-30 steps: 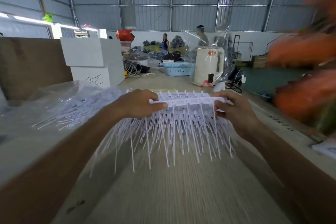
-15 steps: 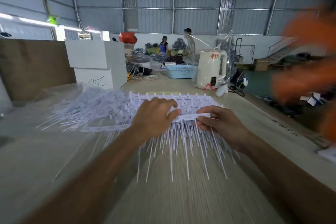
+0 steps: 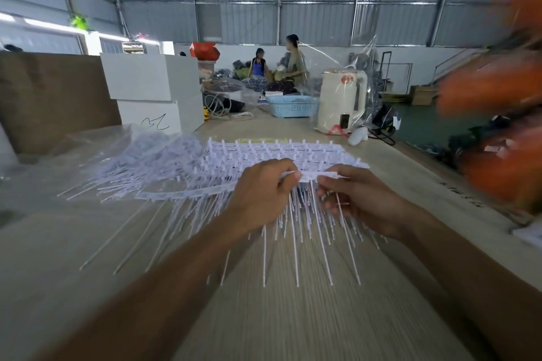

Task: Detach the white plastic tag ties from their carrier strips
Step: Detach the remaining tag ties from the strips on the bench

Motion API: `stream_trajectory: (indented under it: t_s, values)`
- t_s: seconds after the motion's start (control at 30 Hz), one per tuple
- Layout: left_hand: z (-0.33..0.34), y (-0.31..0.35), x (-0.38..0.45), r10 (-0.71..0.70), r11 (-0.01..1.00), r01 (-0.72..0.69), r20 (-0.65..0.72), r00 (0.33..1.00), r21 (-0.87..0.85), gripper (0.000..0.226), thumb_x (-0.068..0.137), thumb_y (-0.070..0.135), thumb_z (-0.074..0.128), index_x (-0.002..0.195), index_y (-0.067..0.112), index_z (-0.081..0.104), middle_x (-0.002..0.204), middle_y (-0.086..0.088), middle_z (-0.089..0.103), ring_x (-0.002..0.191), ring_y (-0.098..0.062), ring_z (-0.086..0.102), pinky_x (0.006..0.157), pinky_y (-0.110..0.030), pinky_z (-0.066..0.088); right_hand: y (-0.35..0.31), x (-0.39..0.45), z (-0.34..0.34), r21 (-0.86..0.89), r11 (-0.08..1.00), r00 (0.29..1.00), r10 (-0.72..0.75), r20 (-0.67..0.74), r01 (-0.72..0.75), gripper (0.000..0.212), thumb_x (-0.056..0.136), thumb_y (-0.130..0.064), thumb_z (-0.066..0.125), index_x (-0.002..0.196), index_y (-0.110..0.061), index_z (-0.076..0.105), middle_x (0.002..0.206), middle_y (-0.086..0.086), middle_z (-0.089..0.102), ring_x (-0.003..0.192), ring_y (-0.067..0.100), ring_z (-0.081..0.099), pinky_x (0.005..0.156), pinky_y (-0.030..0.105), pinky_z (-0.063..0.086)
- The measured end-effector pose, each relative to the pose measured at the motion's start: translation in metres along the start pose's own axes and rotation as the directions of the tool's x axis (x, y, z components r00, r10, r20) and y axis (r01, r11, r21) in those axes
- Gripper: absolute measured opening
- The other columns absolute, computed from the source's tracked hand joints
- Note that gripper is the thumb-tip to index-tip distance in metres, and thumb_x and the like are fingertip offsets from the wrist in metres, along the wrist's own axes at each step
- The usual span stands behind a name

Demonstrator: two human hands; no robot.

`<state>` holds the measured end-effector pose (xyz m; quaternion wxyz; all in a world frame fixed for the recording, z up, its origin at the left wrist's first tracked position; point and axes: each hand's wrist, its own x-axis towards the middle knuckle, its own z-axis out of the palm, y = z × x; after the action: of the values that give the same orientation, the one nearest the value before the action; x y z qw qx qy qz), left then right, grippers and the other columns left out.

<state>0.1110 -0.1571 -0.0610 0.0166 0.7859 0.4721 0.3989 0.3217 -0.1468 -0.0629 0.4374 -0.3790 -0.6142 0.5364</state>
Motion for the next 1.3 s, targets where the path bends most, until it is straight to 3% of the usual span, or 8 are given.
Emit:
stream_trajectory:
  t_s: [0.13,0.3,0.5,0.67,0.77,0.97,1.1,1.3]
  values:
    - [-0.017,0.006,0.012,0.112,0.965,-0.105,-0.016,0.994,0.239,0.025,0.101,0.033,0.051,0.101,0.021,0.073,0.098,-0.002,0.074,0.093,-0.024,0.065,0.087,-0.038,0.046,-0.005,-0.001,0.005,-0.067,0.997,0.999,-0.037,0.029,0.039,0.016,0.096,-0.024,0.067,0.08,-0.019,0.068,0.083,0.01,0.068,0.064,0.018,0.063,0.054,0.026,0.05]
    - [-0.016,0.004,0.014,0.166,0.812,-0.227,0.161,0.973,0.538,0.033,0.104,0.037,0.037,0.102,0.023,0.066,0.095,-0.004,0.069,0.092,-0.027,0.062,0.085,-0.039,0.038,0.005,-0.002,0.01,-0.144,0.987,0.996,0.08,0.048,-0.073,0.021,0.1,-0.026,0.061,0.085,-0.013,0.066,0.081,0.009,0.07,0.066,0.016,0.066,0.059,0.026,0.054]
    - [0.003,-0.008,-0.008,0.024,0.934,-0.078,0.156,0.988,0.348,0.034,0.106,0.043,0.034,0.114,0.026,0.061,0.103,0.001,0.069,0.099,-0.024,0.061,0.096,-0.043,0.041,0.0,-0.002,0.011,-0.269,0.963,1.0,-0.011,-0.007,0.009,0.019,0.101,-0.02,0.06,0.089,-0.007,0.066,0.075,0.011,0.067,0.057,0.019,0.063,0.048,0.024,0.047]
    - [0.002,-0.005,-0.006,-0.101,0.993,0.107,0.106,0.989,-0.053,0.026,0.103,0.036,0.05,0.089,0.018,0.063,0.076,0.002,0.064,0.077,-0.025,0.061,0.084,-0.045,0.05,-0.004,-0.004,0.01,-0.28,0.954,0.994,-0.101,0.036,0.107,0.017,0.1,-0.019,0.061,0.088,-0.008,0.065,0.076,0.013,0.065,0.059,0.025,0.062,0.05,0.029,0.047]
    - [-0.003,0.003,-0.004,-0.157,0.95,0.182,0.114,0.981,-0.255,0.027,0.102,0.035,0.052,0.084,0.017,0.063,0.081,-0.005,0.07,0.082,-0.026,0.067,0.084,-0.048,0.052,-0.008,-0.007,0.01,-0.185,0.969,0.984,-0.148,0.101,0.165,0.018,0.098,-0.024,0.063,0.084,-0.013,0.067,0.076,0.012,0.064,0.058,0.021,0.06,0.052,0.029,0.047]
    - [-0.004,0.011,-0.004,-0.122,0.96,0.143,0.099,0.988,-0.242,0.03,0.101,0.038,0.054,0.079,0.017,0.06,0.07,-0.009,0.064,0.067,-0.026,0.06,0.07,-0.042,0.05,-0.005,-0.008,0.023,-0.135,0.971,0.978,-0.185,0.098,0.197,0.024,0.097,-0.025,0.064,0.094,-0.001,0.065,0.074,0.011,0.063,0.055,0.02,0.06,0.05,0.027,0.048]
    - [-0.009,0.007,-0.003,-0.179,0.898,0.223,0.149,0.973,-0.378,0.034,0.099,0.026,0.06,0.068,0.016,0.052,0.062,-0.004,0.048,0.056,-0.013,0.042,0.062,-0.031,0.032,-0.008,-0.01,0.03,-0.31,0.883,0.936,-0.337,0.107,0.353,0.013,0.1,-0.013,0.06,0.091,-0.004,0.064,0.066,0.008,0.062,0.048,0.022,0.059,0.047,0.025,0.046]
    - [-0.018,0.005,-0.003,-0.133,0.821,0.22,0.198,0.971,-0.526,0.03,0.1,0.018,0.059,0.074,0.003,0.055,0.059,-0.001,0.051,0.061,-0.016,0.045,0.064,-0.029,0.034,-0.025,-0.014,0.024,-0.595,0.624,0.845,-0.496,0.199,0.507,0.006,0.098,-0.016,0.063,0.094,-0.018,0.067,0.064,0.0,0.063,0.045,0.012,0.06,0.052,0.023,0.049]
